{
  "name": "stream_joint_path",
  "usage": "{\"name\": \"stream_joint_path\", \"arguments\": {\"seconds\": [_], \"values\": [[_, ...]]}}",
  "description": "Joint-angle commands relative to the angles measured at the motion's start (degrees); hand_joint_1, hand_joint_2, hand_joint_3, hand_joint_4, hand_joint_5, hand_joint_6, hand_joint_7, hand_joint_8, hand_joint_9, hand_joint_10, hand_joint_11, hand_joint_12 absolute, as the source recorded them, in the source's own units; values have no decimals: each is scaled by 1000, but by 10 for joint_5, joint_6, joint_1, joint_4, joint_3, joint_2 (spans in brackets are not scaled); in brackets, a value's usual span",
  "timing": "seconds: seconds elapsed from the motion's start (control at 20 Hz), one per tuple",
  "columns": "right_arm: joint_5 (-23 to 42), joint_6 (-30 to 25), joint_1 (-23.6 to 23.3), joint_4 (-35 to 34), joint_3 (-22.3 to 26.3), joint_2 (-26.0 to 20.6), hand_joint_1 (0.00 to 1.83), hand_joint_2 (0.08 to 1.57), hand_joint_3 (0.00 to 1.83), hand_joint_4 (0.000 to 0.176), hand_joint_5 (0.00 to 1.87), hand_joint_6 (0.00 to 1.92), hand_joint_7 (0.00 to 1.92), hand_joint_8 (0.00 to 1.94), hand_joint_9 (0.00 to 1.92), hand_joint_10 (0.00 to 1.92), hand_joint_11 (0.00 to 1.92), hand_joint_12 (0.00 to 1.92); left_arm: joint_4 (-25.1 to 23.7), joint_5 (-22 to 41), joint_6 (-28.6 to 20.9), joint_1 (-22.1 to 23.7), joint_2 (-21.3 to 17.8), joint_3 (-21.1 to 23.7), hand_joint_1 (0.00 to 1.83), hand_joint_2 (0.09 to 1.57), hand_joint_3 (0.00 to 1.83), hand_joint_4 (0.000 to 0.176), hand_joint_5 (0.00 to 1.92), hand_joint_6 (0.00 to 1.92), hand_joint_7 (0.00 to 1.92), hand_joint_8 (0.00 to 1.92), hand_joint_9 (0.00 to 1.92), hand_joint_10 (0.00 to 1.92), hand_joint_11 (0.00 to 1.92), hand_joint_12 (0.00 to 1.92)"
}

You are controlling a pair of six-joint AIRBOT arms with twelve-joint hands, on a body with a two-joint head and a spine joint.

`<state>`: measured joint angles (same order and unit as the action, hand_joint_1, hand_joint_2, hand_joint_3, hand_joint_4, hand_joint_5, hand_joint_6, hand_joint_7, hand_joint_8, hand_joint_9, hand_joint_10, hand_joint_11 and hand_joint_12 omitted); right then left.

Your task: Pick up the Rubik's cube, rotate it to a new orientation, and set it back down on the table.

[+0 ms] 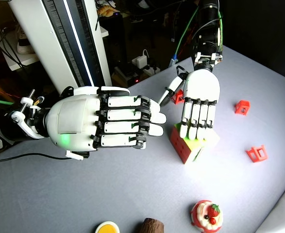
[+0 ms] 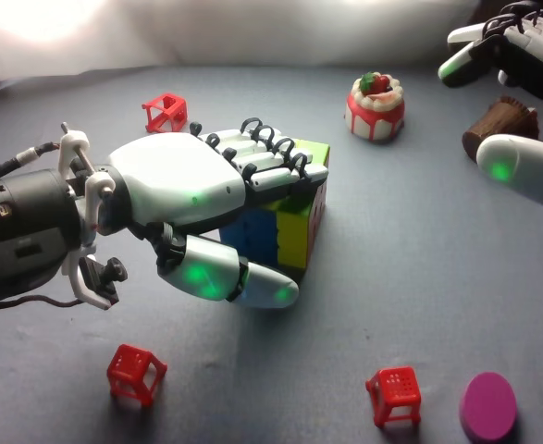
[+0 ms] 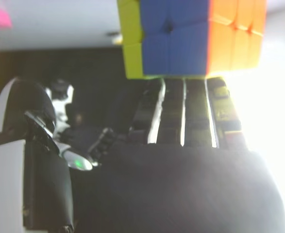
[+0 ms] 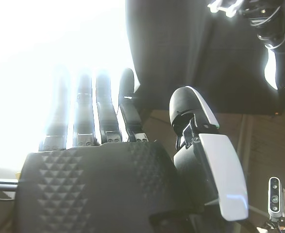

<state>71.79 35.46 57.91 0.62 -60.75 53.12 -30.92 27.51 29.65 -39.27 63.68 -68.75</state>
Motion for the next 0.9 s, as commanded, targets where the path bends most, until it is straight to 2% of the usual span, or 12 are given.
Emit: {"name": "stream_joint_path", "arguments": {"seconds": [0.0,0.15,0.2,0.35,0.45,0.5,0.55,0.6,0.65,0.75,0.8,0.85], "values": [[73,-4,-5,-11,2,1,0,1416,1,0,0,890,0,499,0,663,0,1665,4,33,-7,0,1,3,0,1116,15,0,0,0,0,0,0,0,0,0],[73,-4,-4,-11,2,0,0,1409,0,0,0,743,0,511,0,670,0,1648,43,82,1,-5,-11,5,0,1122,16,0,0,0,0,0,0,0,0,0],[73,-4,-4,-11,2,0,0,1420,3,0,0,790,0,504,0,682,0,1652,53,94,8,-4,-19,9,0,1137,21,27,0,0,0,0,0,0,0,0],[75,-4,-5,-12,2,-2,0,1415,0,0,0,825,0,496,0,687,0,1601,106,155,54,-2,-47,28,0,1137,18,0,0,0,0,0,0,0,0,0],[77,-4,-5,-14,2,-4,0,1411,0,0,0,920,0,338,0,529,0,1586,137,207,66,-6,-57,35,0,1125,11,0,0,0,0,0,0,0,0,0],[78,-4,-5,-14,2,-5,0,1413,0,0,0,574,0,180,0,347,0,1384,153,228,78,-9,-64,40,0,1143,17,30,0,0,0,0,0,0,0,0],[79,-4,-5,-15,4,-8,0,1407,0,0,0,327,0,46,0,124,0,616,176,252,92,-15,-74,47,0,1152,19,81,0,0,0,0,0,0,0,0],[80,-4,-5,-16,6,-12,0,1402,0,0,0,231,0,8,0,24,0,122,195,273,103,-20,-82,52,0,1151,16,77,0,0,0,0,0,0,0,0],[80,-4,-5,-17,10,-18,0,1397,0,0,0,105,0,1,0,4,0,24,216,295,112,-29,-92,57,0,1135,7,36,0,0,0,0,0,0,0,0],[81,-4,-5,-19,16,-26,0,1371,0,0,0,3,0,0,0,0,0,0,255,339,128,-49,-110,67,61,1115,0,48,0,0,0,0,0,0,0,0],[81,-4,-5,-21,17,-29,0,1351,0,0,0,0,0,0,0,0,0,0,268,355,134,-56,-115,70,91,1122,0,13,0,0,0,0,0,0,6,3],[81,-4,-5,-24,20,-35,0,1350,0,0,0,0,0,0,0,0,0,0,285,372,141,-66,-122,74,100,1137,6,38,0,0,0,0,0,0,0,0]]}}
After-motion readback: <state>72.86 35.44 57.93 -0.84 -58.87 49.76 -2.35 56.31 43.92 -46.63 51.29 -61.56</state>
